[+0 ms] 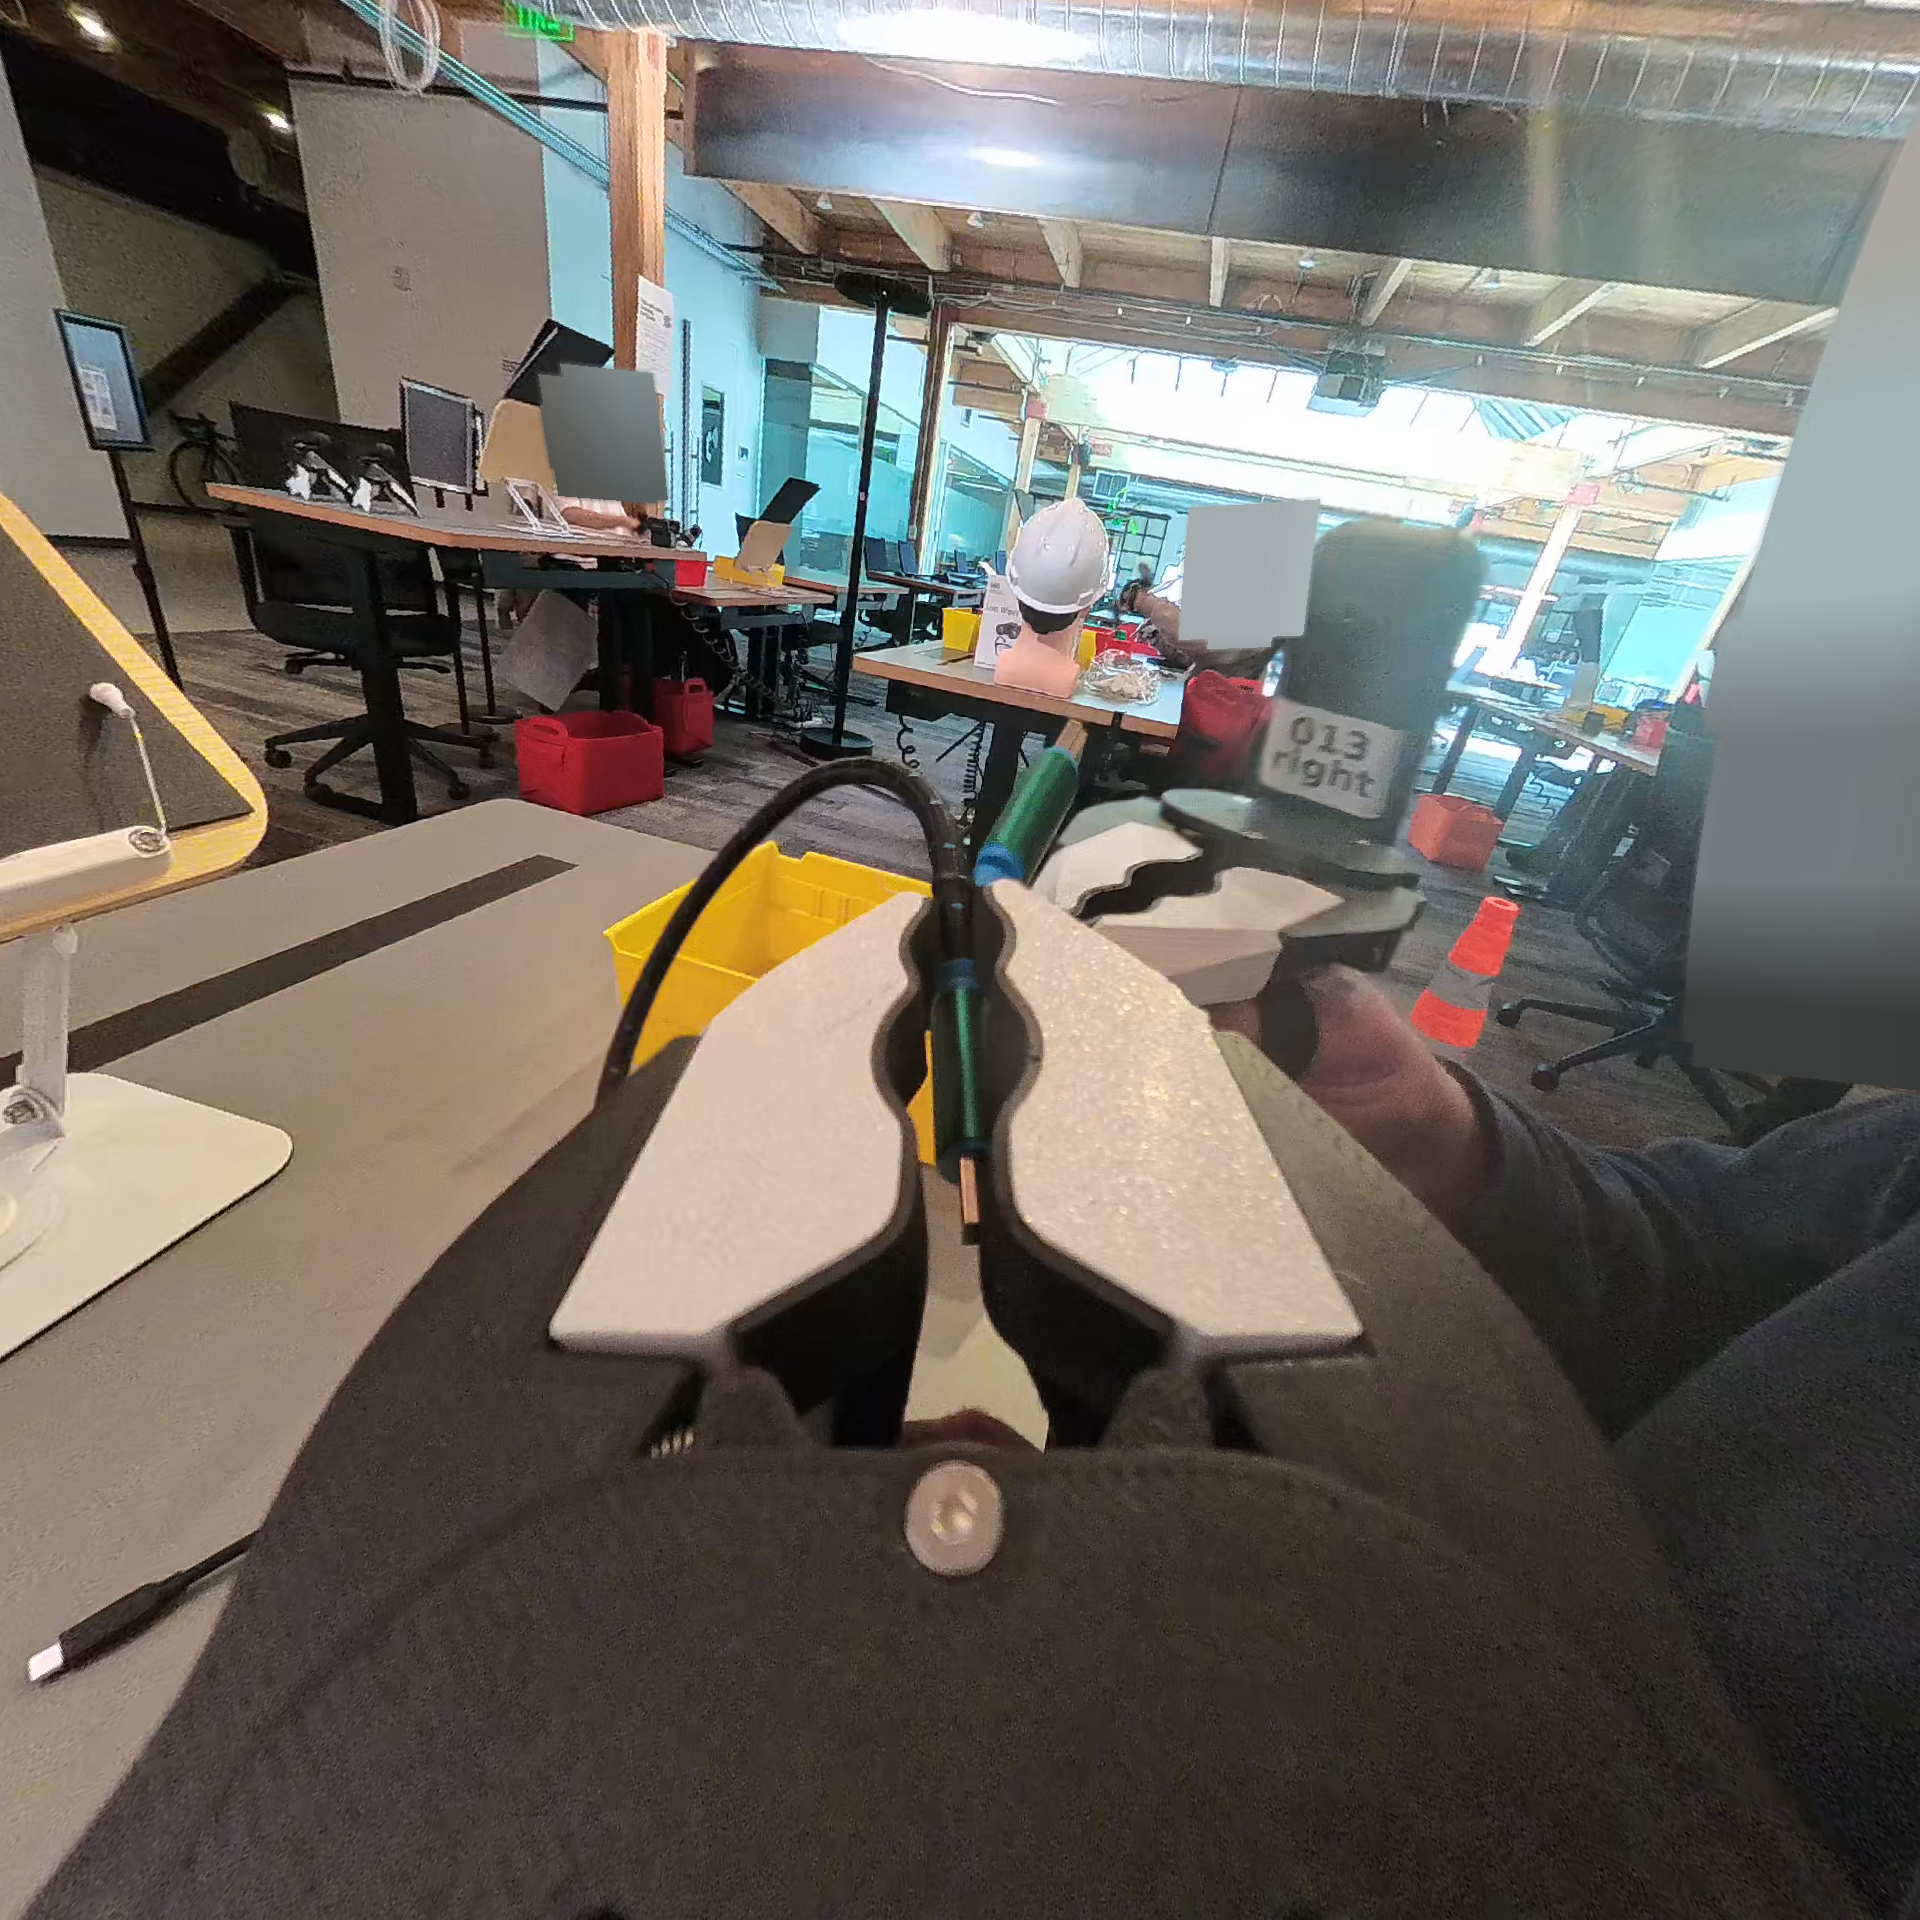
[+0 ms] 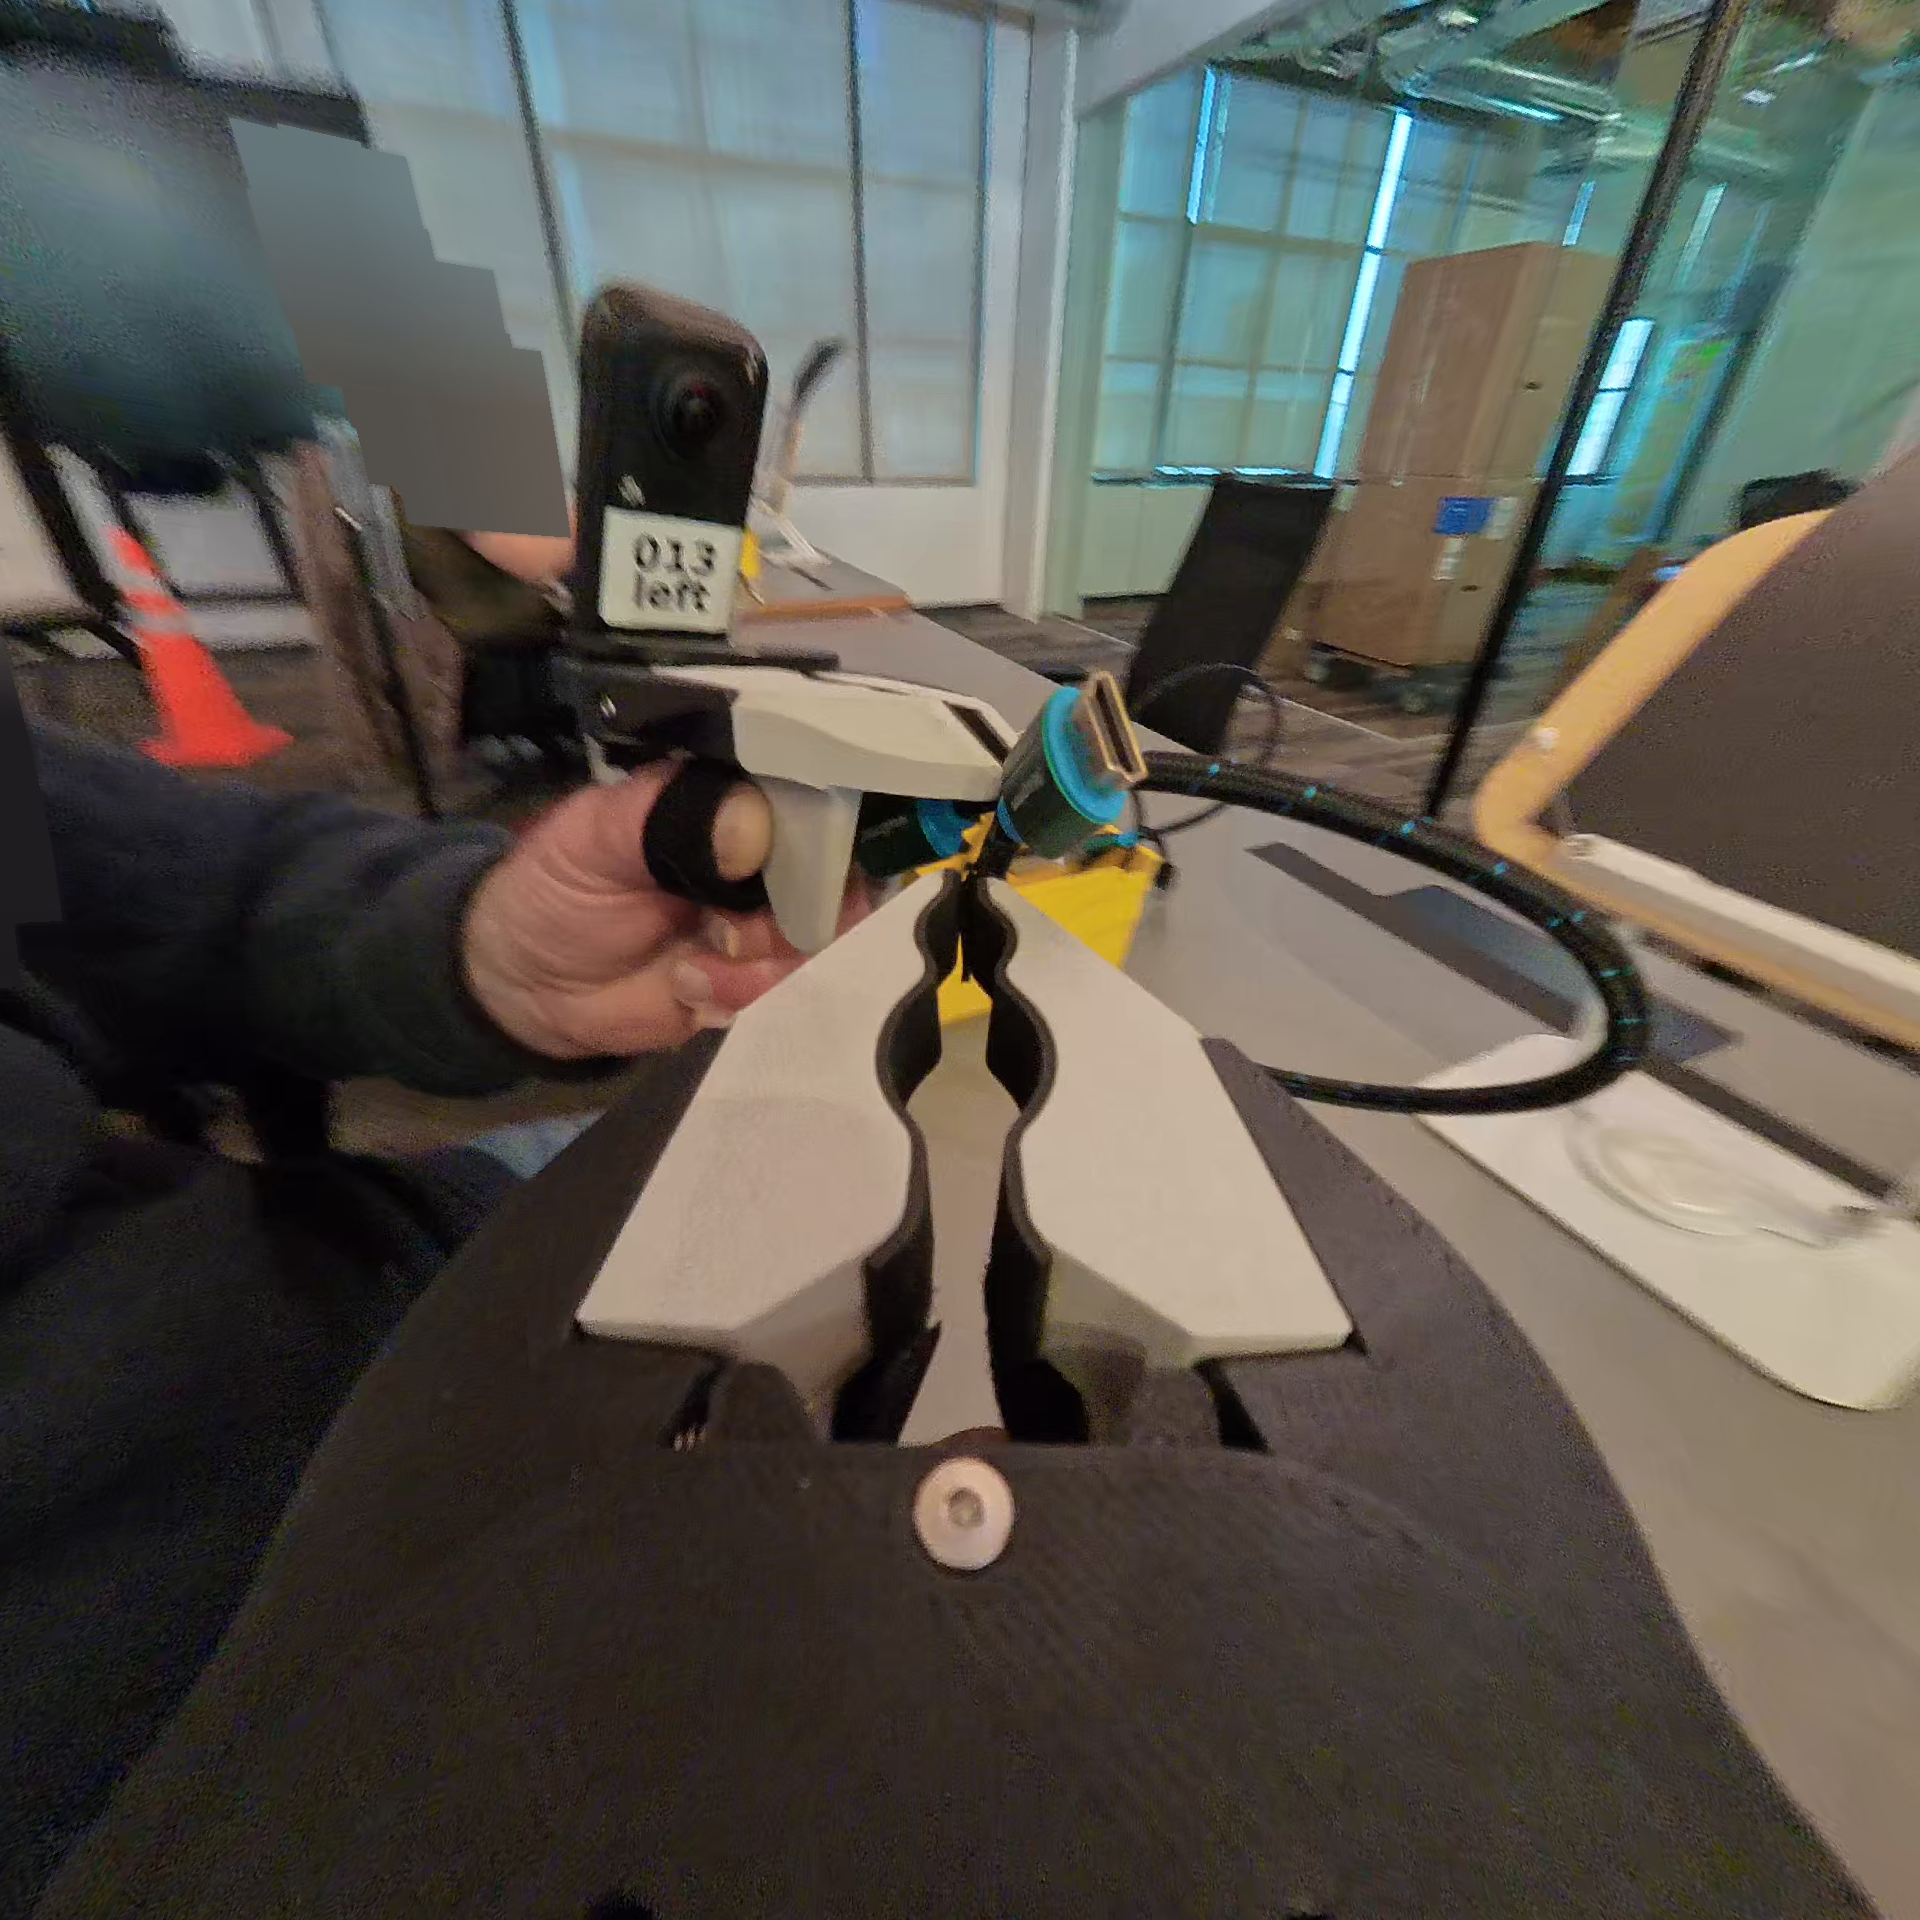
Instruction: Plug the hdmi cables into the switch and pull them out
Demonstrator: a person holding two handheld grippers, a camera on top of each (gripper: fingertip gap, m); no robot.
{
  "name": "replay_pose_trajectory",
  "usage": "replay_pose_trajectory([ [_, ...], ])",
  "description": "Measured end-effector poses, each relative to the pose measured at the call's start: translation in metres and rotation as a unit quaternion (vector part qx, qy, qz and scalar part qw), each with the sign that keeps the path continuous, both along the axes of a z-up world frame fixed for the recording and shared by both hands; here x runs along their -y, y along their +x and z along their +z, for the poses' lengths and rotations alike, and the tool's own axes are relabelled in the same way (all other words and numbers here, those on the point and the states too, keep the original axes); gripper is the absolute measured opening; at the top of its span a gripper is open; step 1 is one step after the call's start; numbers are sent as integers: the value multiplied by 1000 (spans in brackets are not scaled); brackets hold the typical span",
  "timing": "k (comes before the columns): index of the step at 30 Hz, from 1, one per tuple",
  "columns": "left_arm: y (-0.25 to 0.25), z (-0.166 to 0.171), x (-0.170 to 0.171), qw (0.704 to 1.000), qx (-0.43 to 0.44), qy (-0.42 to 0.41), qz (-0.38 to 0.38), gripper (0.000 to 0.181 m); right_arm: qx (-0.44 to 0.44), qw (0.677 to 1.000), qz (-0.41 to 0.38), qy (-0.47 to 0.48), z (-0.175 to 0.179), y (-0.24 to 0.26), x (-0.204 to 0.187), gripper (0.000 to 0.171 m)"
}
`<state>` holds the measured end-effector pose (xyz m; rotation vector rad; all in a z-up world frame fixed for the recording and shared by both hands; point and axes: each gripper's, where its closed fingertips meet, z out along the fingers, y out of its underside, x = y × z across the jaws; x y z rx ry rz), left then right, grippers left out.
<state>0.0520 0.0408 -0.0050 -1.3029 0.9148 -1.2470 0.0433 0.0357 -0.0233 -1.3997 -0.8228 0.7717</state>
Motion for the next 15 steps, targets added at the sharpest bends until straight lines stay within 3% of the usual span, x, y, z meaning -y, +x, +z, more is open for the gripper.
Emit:
replay_pose_trajectory([
  [4,1,-8,-5,1000,-11,-14,7,5,166,975,-106,103,-9,9,-10,0],
  [8,3,-14,-8,999,-18,-37,2,5,310,906,-192,214,-13,21,-22,0],
  [10,4,-16,-8,998,-18,-53,-11,4,380,853,-229,276,-13,25,-27,0],
  [12,3,-16,-9,998,-19,-58,-14,4,412,818,-243,321,-11,25,-28,0],
  [15,2,-19,-14,997,-19,-71,-9,5,404,826,-225,322,-11,24,-26,0],
])
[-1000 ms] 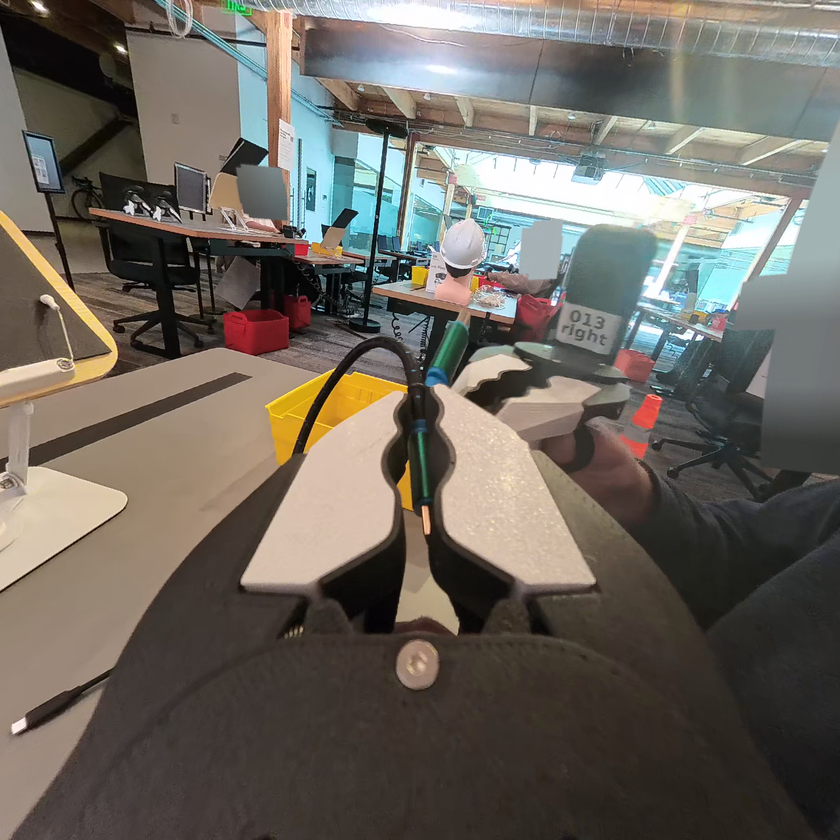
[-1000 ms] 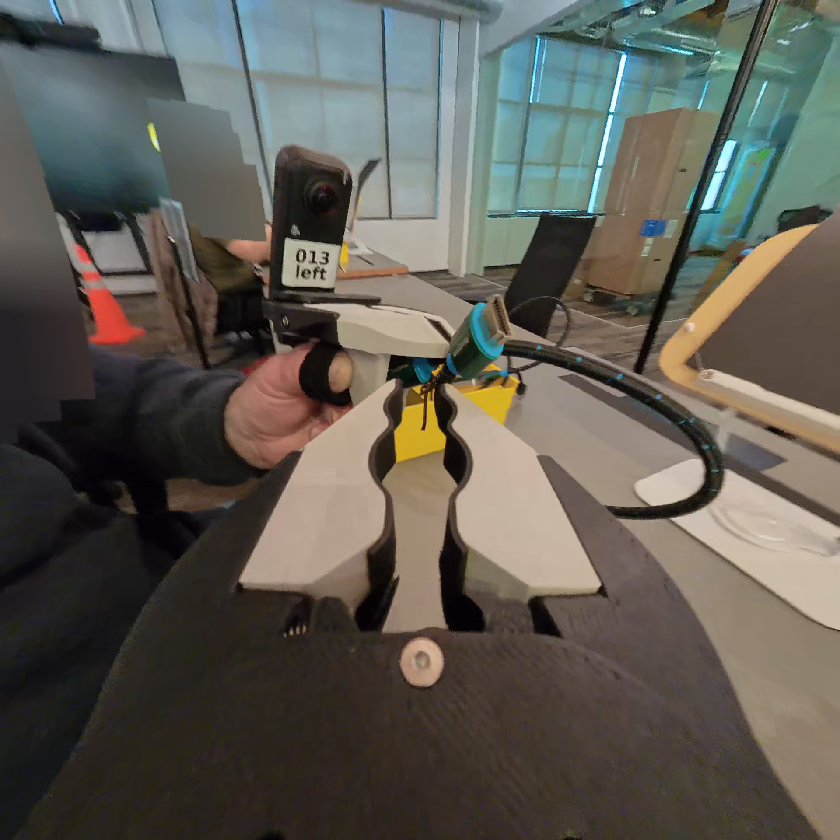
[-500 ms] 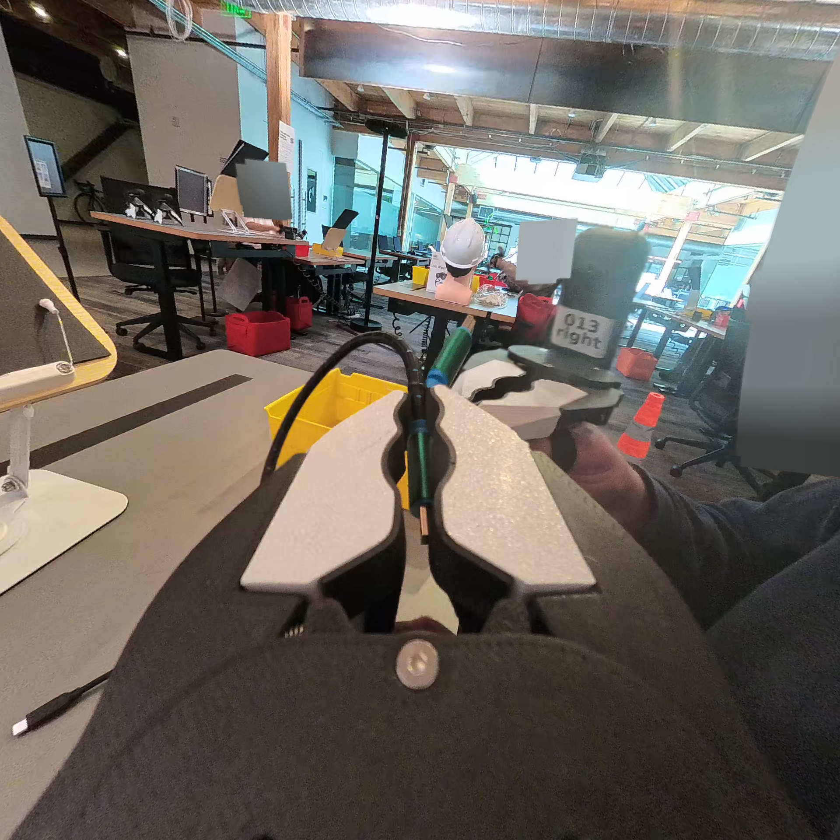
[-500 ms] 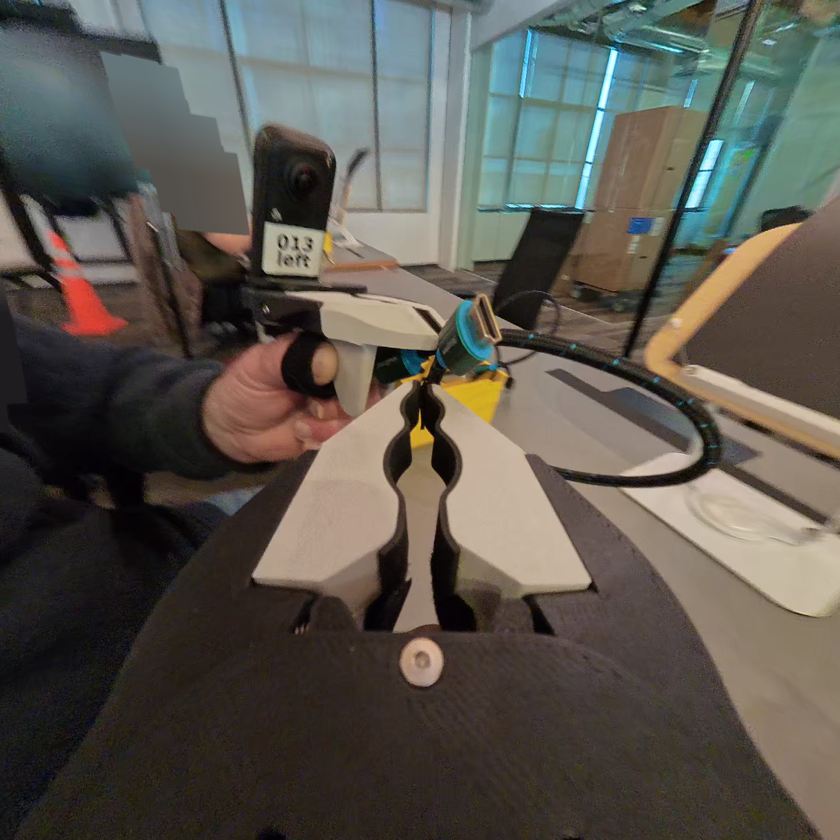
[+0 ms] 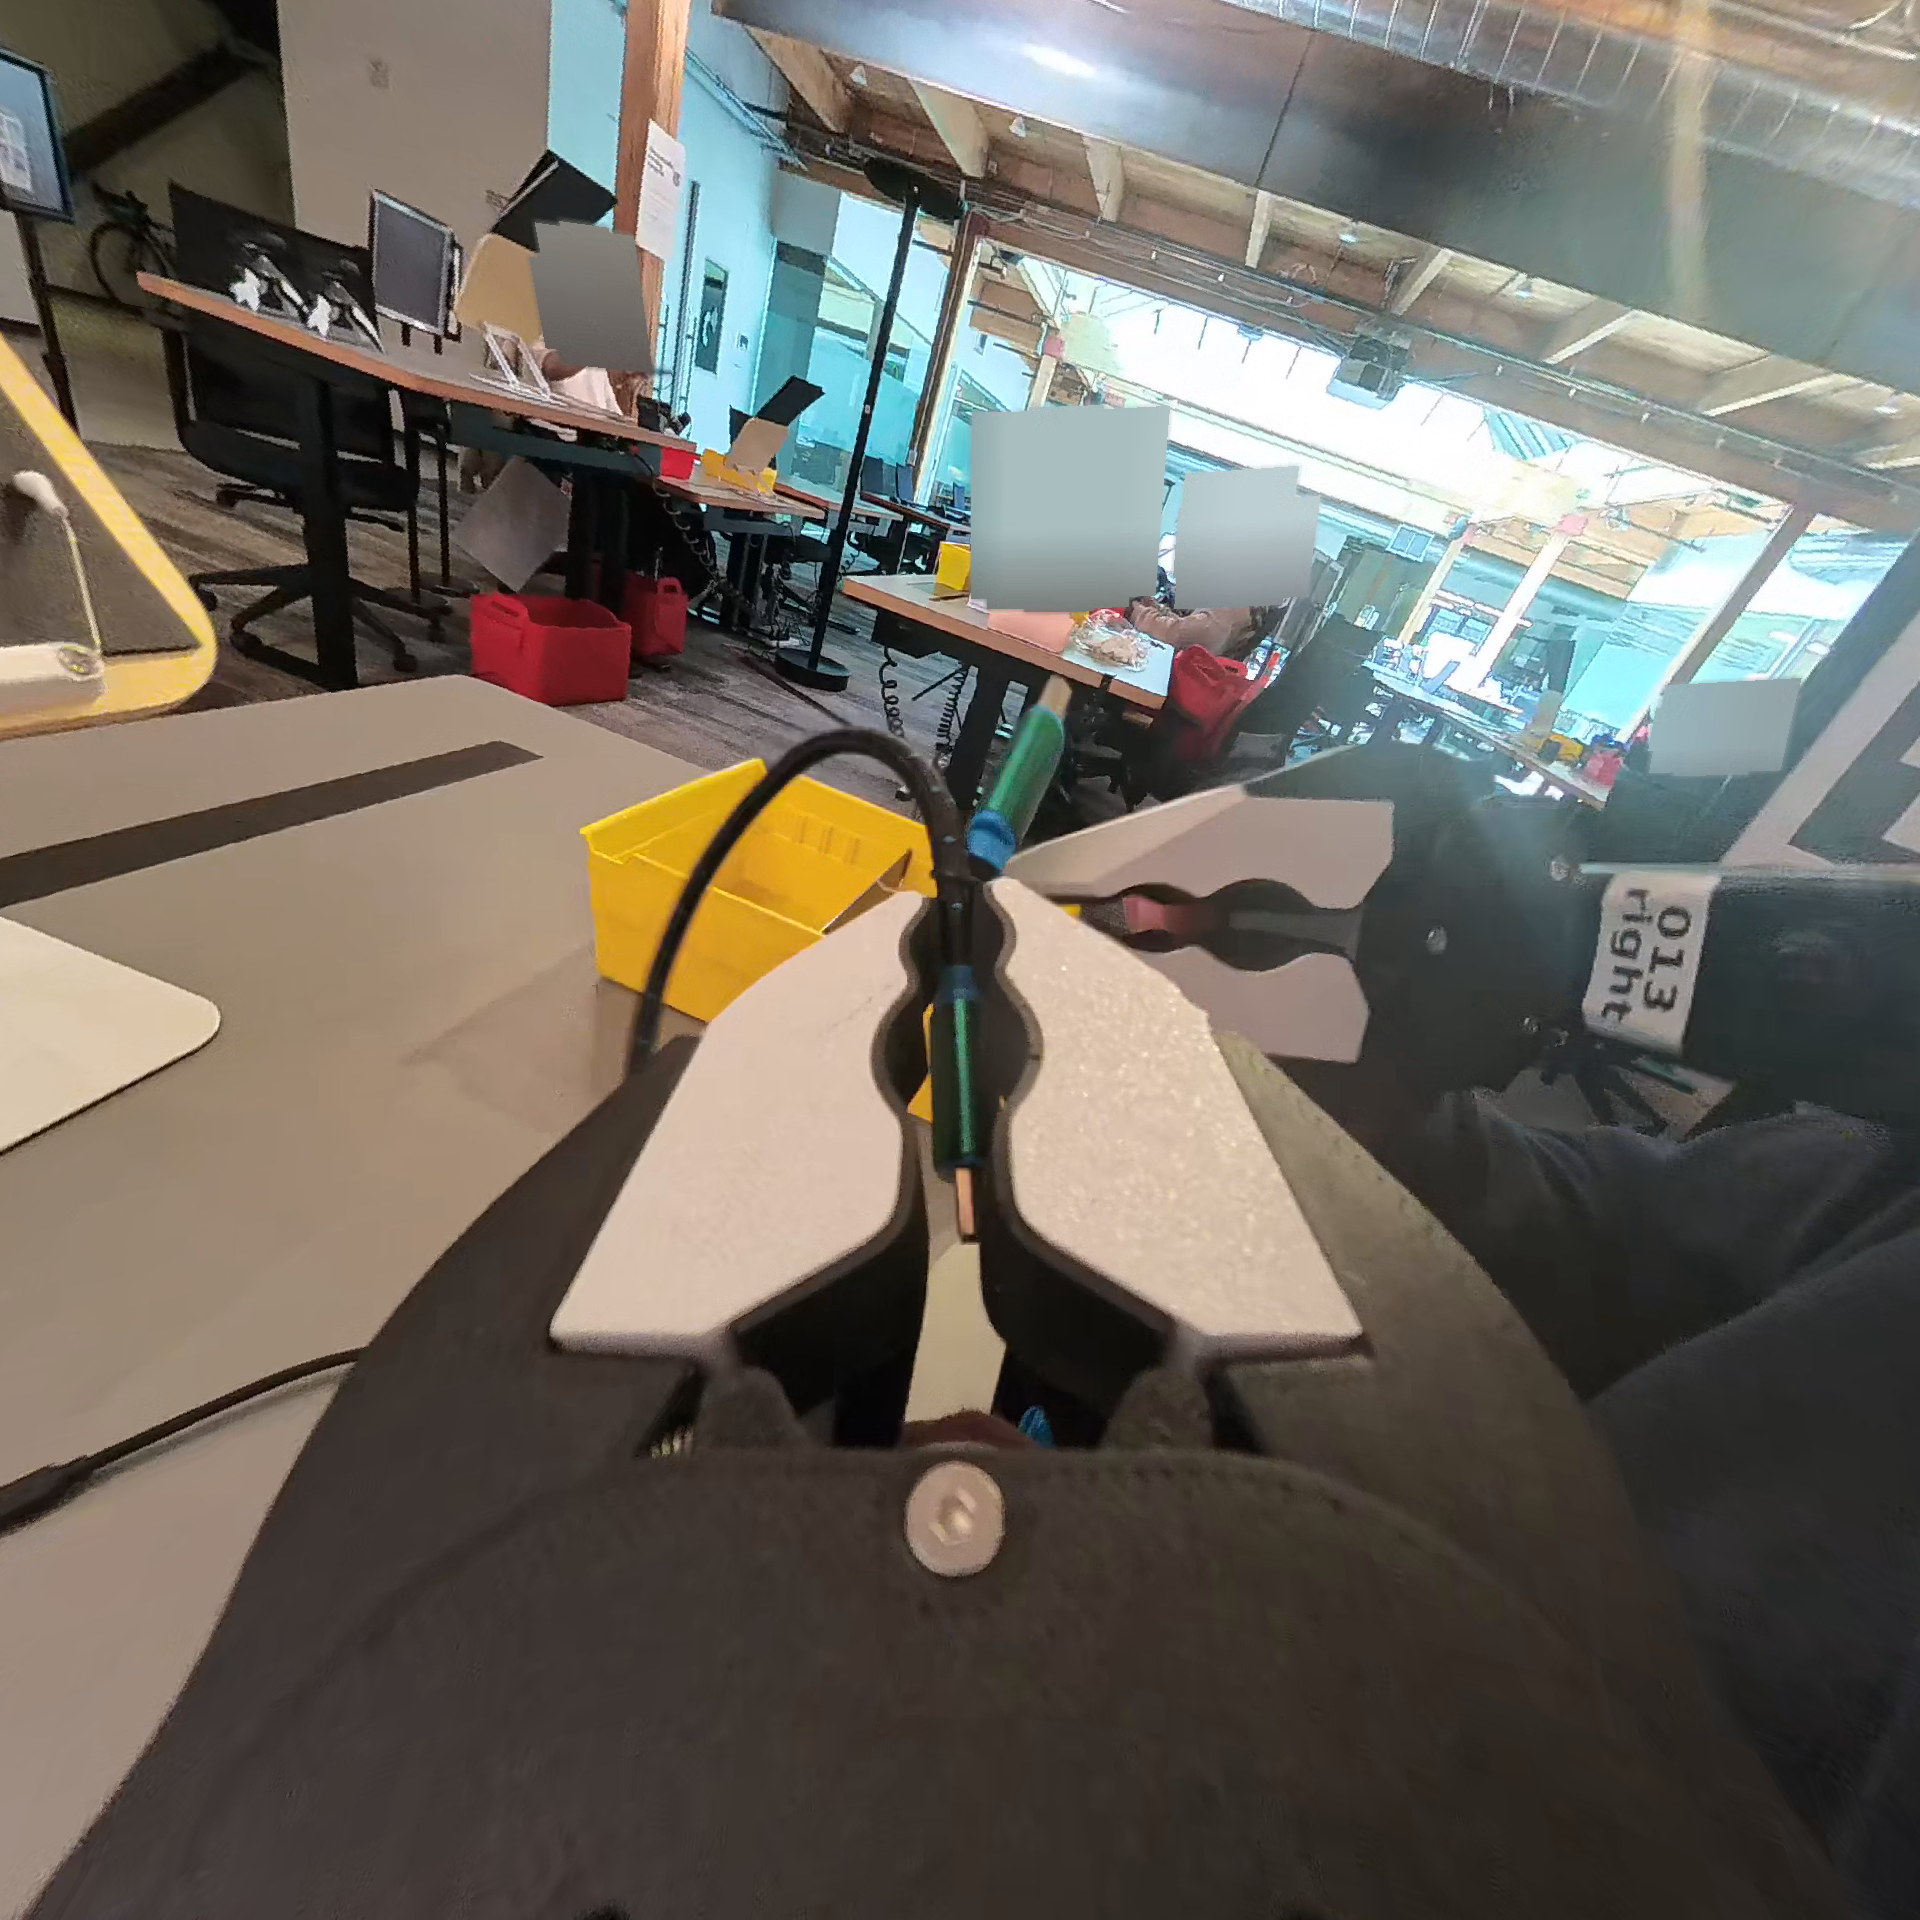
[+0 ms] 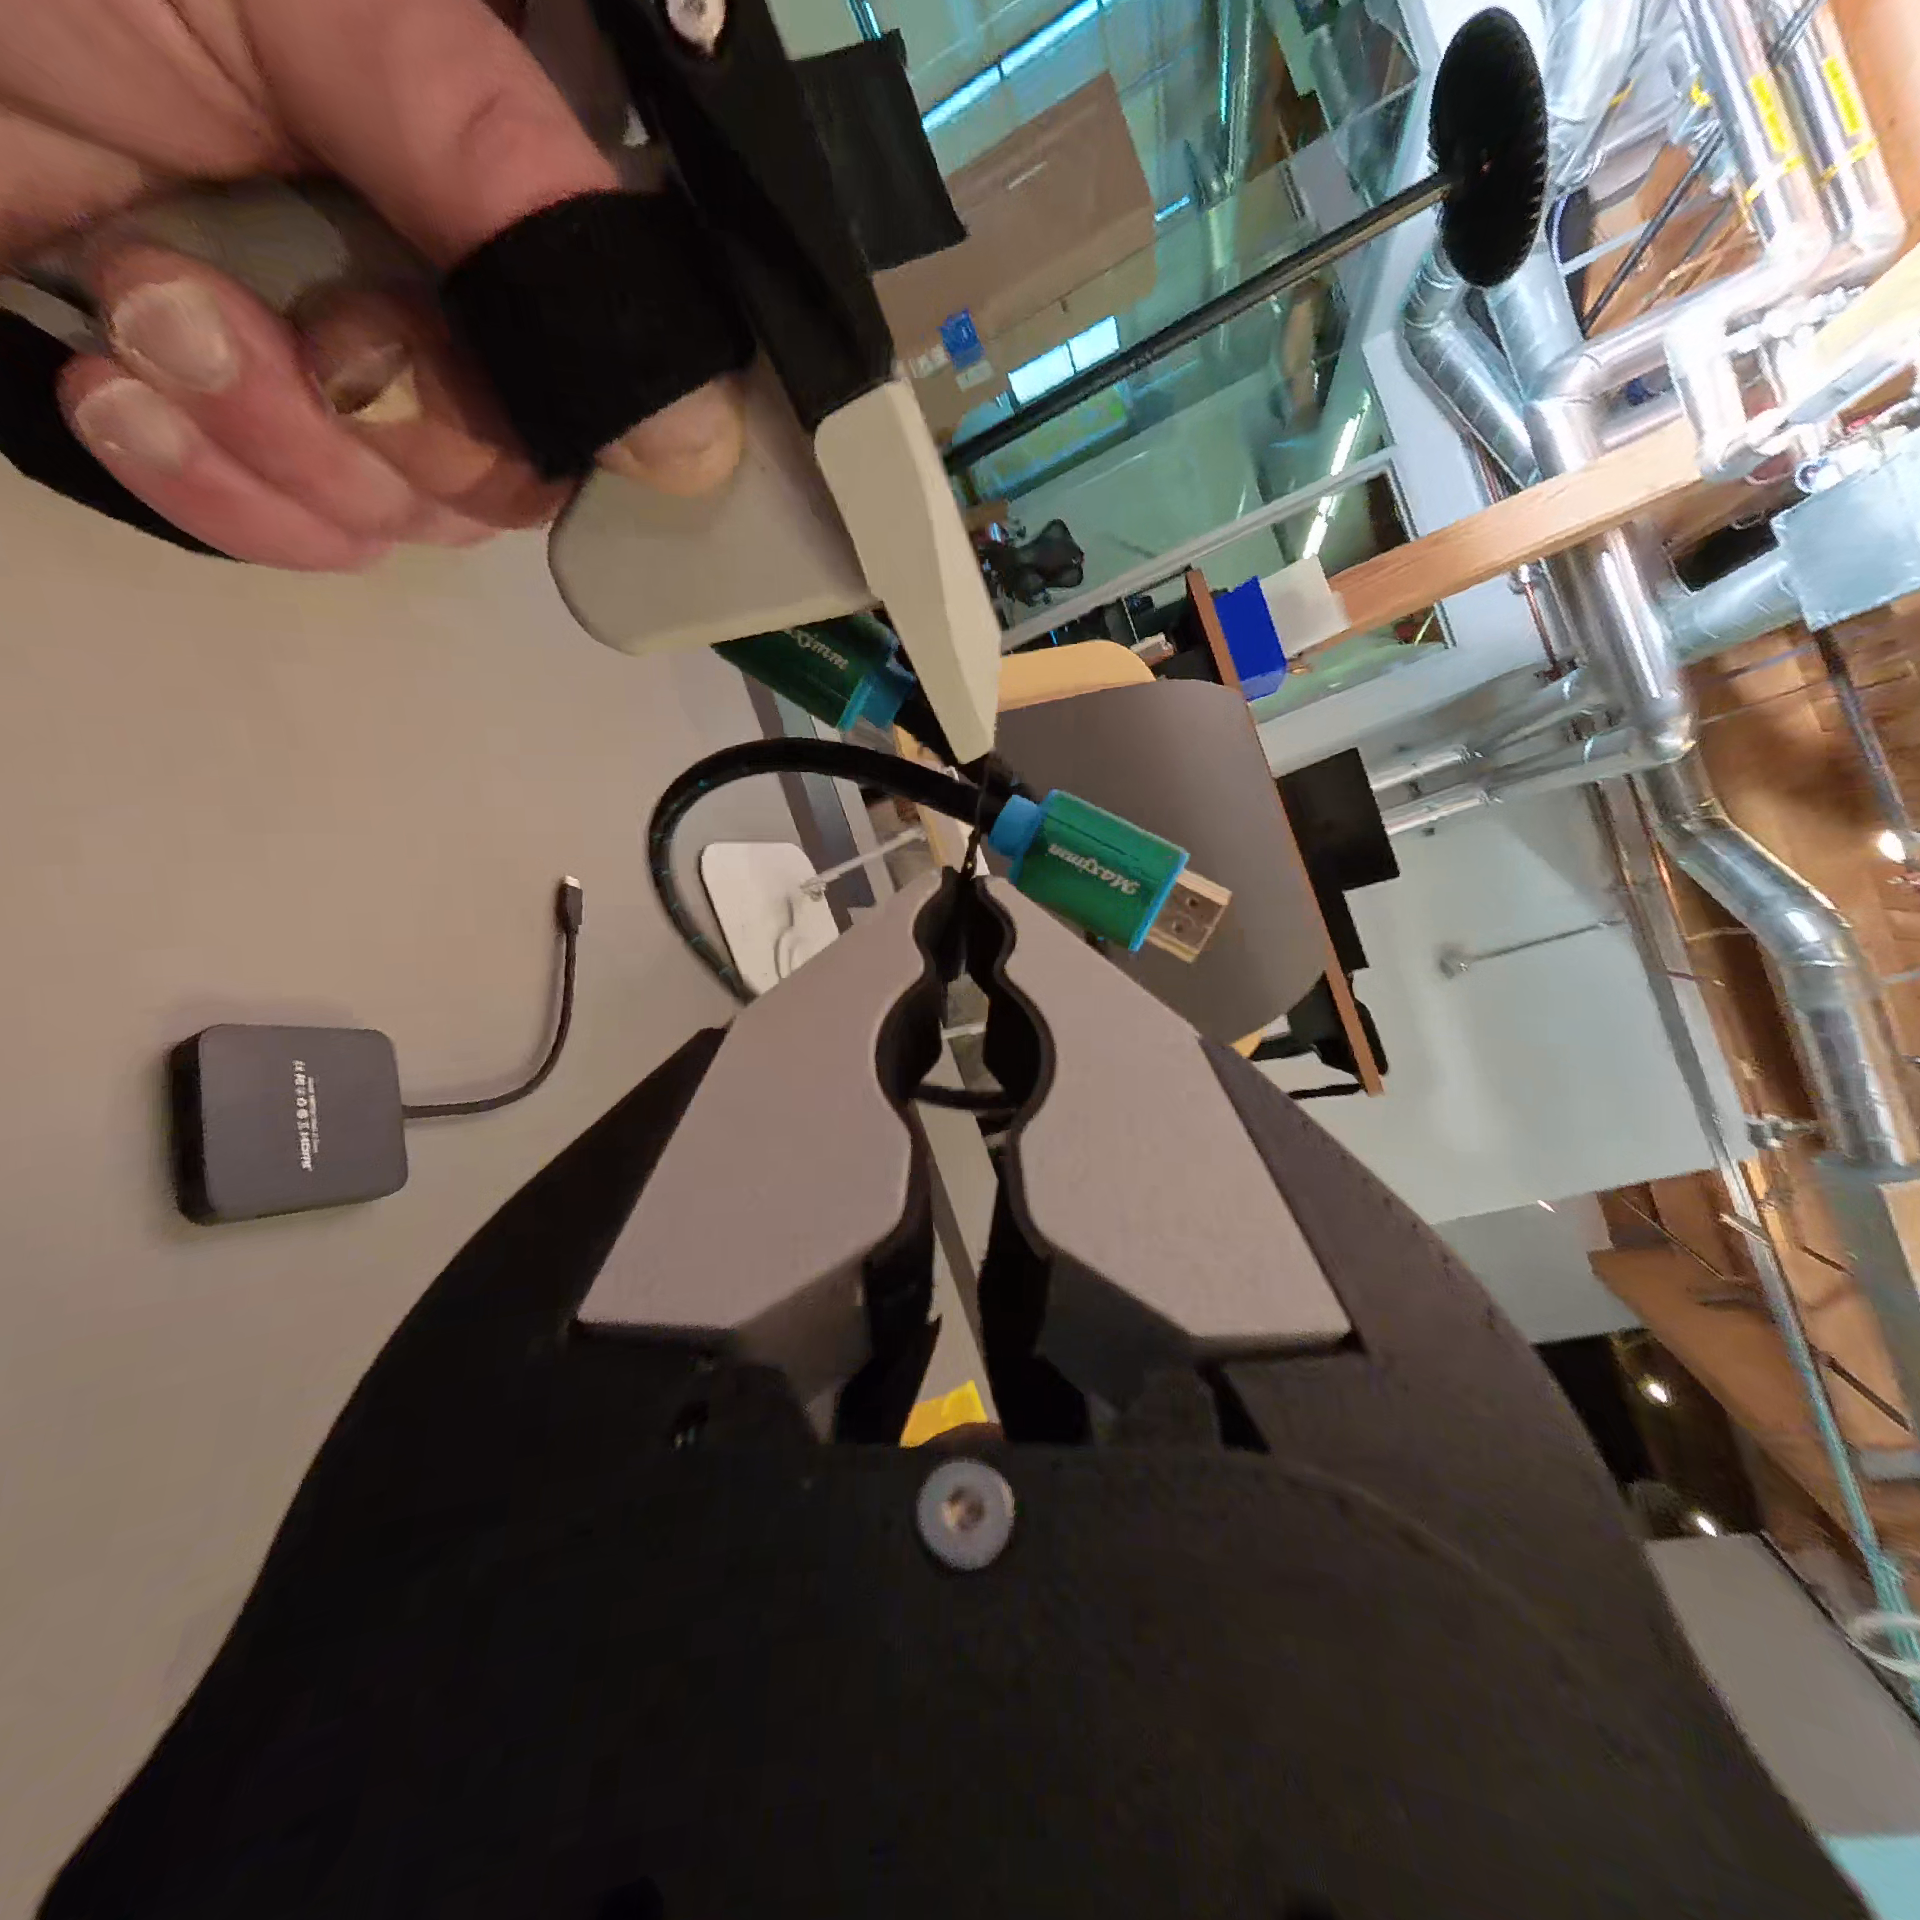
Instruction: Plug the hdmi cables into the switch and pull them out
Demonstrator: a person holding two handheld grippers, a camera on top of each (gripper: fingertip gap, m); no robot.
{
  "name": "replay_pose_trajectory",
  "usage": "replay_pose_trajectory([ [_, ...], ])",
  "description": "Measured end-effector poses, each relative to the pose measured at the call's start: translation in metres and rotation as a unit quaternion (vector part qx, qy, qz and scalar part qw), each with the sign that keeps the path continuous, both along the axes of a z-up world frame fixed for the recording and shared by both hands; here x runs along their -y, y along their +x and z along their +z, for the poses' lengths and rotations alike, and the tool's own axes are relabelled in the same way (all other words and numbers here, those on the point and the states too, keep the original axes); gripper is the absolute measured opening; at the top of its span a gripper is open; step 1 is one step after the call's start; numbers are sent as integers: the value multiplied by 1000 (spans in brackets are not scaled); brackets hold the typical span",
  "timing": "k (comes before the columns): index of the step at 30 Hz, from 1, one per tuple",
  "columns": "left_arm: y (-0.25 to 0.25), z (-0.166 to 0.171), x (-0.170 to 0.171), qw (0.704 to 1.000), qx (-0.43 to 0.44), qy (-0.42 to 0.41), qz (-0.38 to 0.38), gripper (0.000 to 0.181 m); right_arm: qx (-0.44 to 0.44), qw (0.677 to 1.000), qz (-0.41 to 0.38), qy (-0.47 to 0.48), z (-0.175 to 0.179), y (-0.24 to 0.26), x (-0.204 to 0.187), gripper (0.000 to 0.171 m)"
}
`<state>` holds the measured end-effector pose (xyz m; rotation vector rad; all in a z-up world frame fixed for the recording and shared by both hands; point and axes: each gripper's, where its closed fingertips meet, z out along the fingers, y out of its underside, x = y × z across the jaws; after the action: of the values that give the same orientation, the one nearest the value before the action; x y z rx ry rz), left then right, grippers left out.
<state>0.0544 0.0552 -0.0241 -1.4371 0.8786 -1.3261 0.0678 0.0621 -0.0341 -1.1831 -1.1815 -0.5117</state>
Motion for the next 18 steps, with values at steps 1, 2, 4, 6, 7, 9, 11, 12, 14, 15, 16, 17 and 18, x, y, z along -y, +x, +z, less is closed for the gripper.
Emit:
replay_pose_trajectory([
  [1,0,-2,0,1000,-2,-2,-5,5,-5,1000,7,-7,0,1,1,0],
  [2,1,-2,-1,1000,-1,-4,-10,5,-14,1000,18,-17,0,0,3,0],
  [4,1,-3,-1,1000,-1,0,-14,5,-42,998,37,-41,3,0,5,0],
  [6,2,-4,0,1000,-6,5,-20,5,-39,996,47,-61,-1,0,6,0],
  [7,2,-4,0,1000,-6,10,-21,5,-47,995,56,-74,-1,-2,7,0],
  [9,3,-6,-1,999,-15,19,-24,5,-77,987,82,-117,-4,-3,9,0],
  [11,4,-6,1,999,-13,22,-38,6,-103,980,99,-141,-3,-2,9,0],
  [12,5,-8,1,998,-20,30,-43,6,-111,976,106,-153,-3,-2,10,0],
  [14,7,-11,3,997,-36,48,-47,11,-126,970,117,-169,-3,-1,12,0],
  [15,8,-11,4,996,-39,54,-52,12,-138,965,129,-180,-2,-2,13,0],
  [16,9,-13,5,996,-47,57,-55,17,-148,961,139,-189,-2,-3,15,0],
  [17,10,-15,6,995,-56,58,-60,21,-154,957,144,-196,-2,-3,15,0],
  [18,12,-18,9,994,-64,57,-71,23,-159,955,150,-201,-2,-3,15,0],
])
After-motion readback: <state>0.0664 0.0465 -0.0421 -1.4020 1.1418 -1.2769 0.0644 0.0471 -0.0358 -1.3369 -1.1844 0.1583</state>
